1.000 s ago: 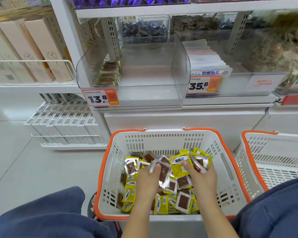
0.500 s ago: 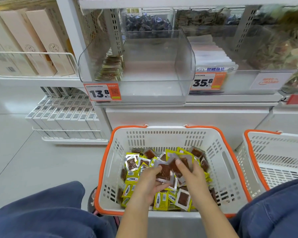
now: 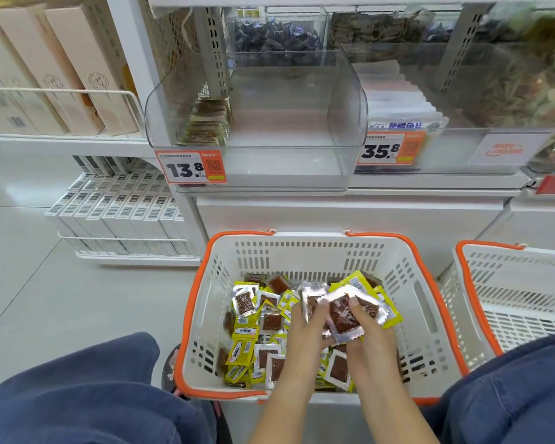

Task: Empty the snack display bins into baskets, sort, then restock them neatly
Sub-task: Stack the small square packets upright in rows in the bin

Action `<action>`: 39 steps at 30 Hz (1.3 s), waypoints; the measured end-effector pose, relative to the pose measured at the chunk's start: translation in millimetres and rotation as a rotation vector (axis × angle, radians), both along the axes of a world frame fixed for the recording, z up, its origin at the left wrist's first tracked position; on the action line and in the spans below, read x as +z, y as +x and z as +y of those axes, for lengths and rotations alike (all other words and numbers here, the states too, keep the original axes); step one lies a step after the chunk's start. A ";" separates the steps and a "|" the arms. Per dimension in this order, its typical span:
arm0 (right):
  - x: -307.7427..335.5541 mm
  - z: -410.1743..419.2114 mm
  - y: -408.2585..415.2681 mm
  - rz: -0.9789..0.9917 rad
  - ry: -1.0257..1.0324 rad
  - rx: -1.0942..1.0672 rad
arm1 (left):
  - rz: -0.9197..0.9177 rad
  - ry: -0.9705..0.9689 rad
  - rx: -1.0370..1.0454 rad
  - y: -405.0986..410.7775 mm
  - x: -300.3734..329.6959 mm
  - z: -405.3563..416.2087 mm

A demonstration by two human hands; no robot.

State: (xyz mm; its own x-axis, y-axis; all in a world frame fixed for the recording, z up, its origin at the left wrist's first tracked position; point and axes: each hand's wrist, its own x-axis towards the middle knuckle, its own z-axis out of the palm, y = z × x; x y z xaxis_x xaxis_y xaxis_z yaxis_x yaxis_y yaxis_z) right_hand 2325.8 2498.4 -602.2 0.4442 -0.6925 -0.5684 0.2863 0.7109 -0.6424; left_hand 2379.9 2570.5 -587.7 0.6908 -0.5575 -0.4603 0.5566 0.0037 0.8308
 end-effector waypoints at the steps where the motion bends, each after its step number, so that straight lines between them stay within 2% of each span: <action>1: 1.7 2.0 0.8 -0.004 0.001 -0.001 | -0.028 -0.013 0.002 -3.3 -5.0 0.0; 4: 1.3 3.7 3.3 0.006 0.010 -0.013 | -0.088 0.022 0.017 -4.1 -11.4 3.2; 8: 2.9 -9.5 -2.1 0.019 0.042 -0.114 | -0.048 0.008 0.147 11.0 -6.4 11.8; 13: -0.6 -11.5 -3.0 0.064 0.054 -0.119 | -0.039 0.156 0.189 23.5 -11.1 17.0; 17: -1.3 5.4 2.5 0.116 -0.006 0.023 | -0.034 0.081 0.108 9.3 -9.8 6.1; 19: -3.7 10.5 3.7 0.104 -0.075 0.032 | 0.029 0.037 0.120 5.0 -12.5 1.8; 21: -5.1 12.5 3.5 0.110 -0.118 0.024 | -0.002 0.009 0.113 1.0 -14.8 0.9; 24: -7.9 9.0 4.9 0.085 -0.079 0.017 | -0.090 0.004 0.085 0.4 -16.0 2.9; 26: -12.8 3.0 3.3 0.092 -0.030 -0.037 | -0.064 -0.003 0.129 5.2 -20.1 3.7; 27: -13.5 0.9 0.9 0.137 -0.095 -0.075 | -0.049 0.013 0.162 9.6 -19.9 4.8; 28: -10.5 0.3 -1.8 0.209 -0.263 -0.096 | -0.050 0.061 0.190 14.8 -19.7 5.7; 30: -0.9 2.9 -5.5 0.338 -0.740 -0.022 | -0.045 0.119 0.196 22.4 -19.0 9.6; 33: -2.6 9.0 -2.3 0.468 -1.193 0.384 | 0.014 0.038 0.161 26.6 -12.8 12.4; 34: -5.9 11.5 -1.5 0.530 -1.283 0.511 | 0.030 0.022 0.169 27.9 -11.5 12.5; 36: -11.3 14.2 -3.8 0.609 -1.323 0.638 | 0.050 0.031 0.191 31.6 -10.7 12.8; 39: -8.6 16.2 -8.8 0.560 -1.315 0.627 | 0.094 0.021 0.201 35.2 -12.0 17.7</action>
